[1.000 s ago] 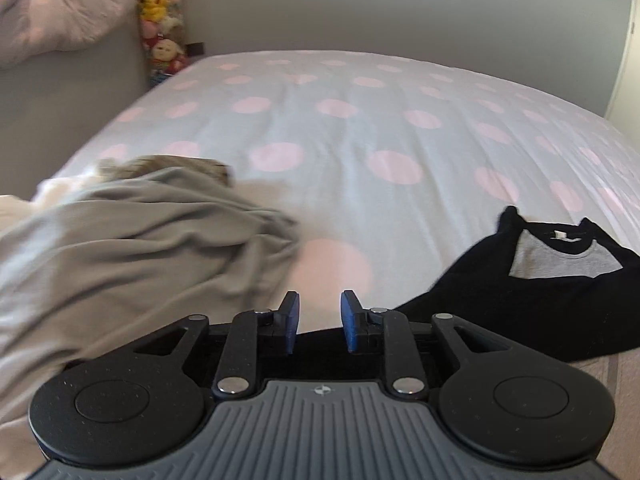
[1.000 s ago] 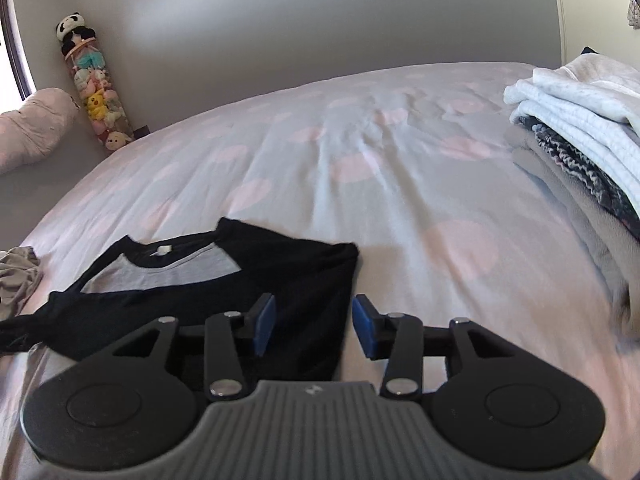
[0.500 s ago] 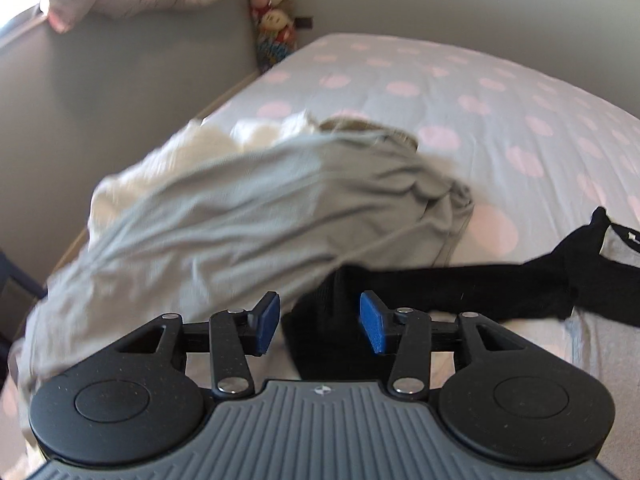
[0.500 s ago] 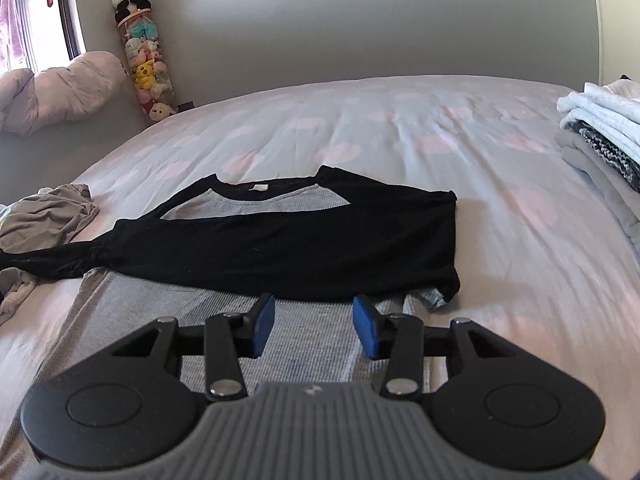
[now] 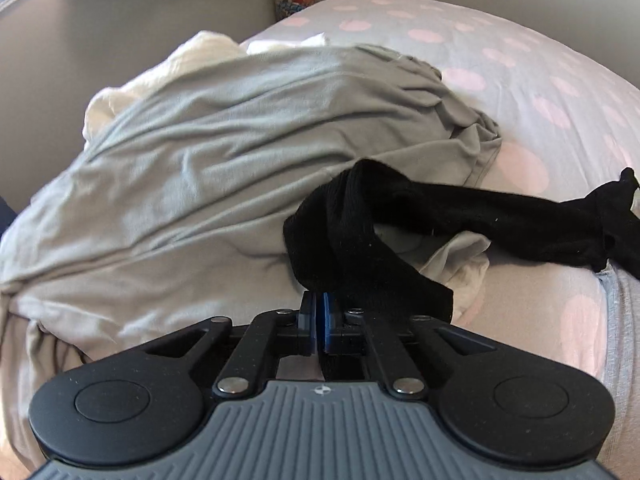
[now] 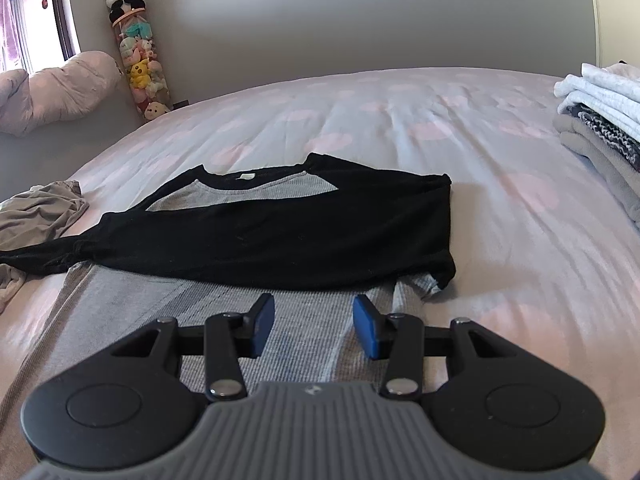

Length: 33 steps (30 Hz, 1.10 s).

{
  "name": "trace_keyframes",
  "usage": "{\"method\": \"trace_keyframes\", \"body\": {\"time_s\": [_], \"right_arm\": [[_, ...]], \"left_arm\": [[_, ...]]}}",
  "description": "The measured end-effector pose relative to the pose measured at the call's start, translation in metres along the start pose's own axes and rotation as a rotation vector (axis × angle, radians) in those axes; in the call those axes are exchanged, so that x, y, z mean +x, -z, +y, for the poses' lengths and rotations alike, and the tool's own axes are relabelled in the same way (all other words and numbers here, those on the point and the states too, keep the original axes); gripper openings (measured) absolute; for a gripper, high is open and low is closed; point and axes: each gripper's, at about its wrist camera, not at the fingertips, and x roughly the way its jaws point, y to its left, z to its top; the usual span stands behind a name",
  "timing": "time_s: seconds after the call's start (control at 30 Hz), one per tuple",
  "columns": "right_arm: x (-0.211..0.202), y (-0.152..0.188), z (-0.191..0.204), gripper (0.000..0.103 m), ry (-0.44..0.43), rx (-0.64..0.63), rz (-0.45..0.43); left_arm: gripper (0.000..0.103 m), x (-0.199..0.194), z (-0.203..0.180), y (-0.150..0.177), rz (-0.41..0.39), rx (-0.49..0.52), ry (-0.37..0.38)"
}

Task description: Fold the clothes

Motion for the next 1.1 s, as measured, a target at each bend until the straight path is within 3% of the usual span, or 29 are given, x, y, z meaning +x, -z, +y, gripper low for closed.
{"method": "trace_keyframes", "body": {"time_s": [0.3, 0.47, 0.57, 0.73, 0.93, 1.1], "right_arm": [[0.0, -0.003, -0.005, 0.047, -0.023, 0.023, -0.008], [0.0, -0.002, -0.001, 0.047, -0.007, -0.029, -0.003], [-0.001, 0.0, 0.007, 0.05, 0.006, -0.115, -0.022], [-0.003, 0.003, 0.018, 0.067, 0.022, -0.24, -0.053], [0.0, 0.005, 0.017, 0.075, 0.001, -0.243, -0.006], [-0.003, 0.003, 0.014, 0.077, -0.003, -0.213, -0.018]], "left_arm": [[0.0, -0.087, -0.005, -0.068, -0.145, 0.104, -0.049], [0.0, -0.125, -0.031, -0.102, -0.203, 0.137, -0.015], [0.0, -0.15, -0.054, -0.119, -0.25, 0.148, 0.046], [0.0, -0.188, -0.104, -0.144, -0.322, 0.202, 0.162], [0.0, -0.218, -0.175, -0.165, -0.374, 0.264, 0.311], [0.0, -0.219, -0.248, -0.167, -0.359, 0.331, 0.457]]}}
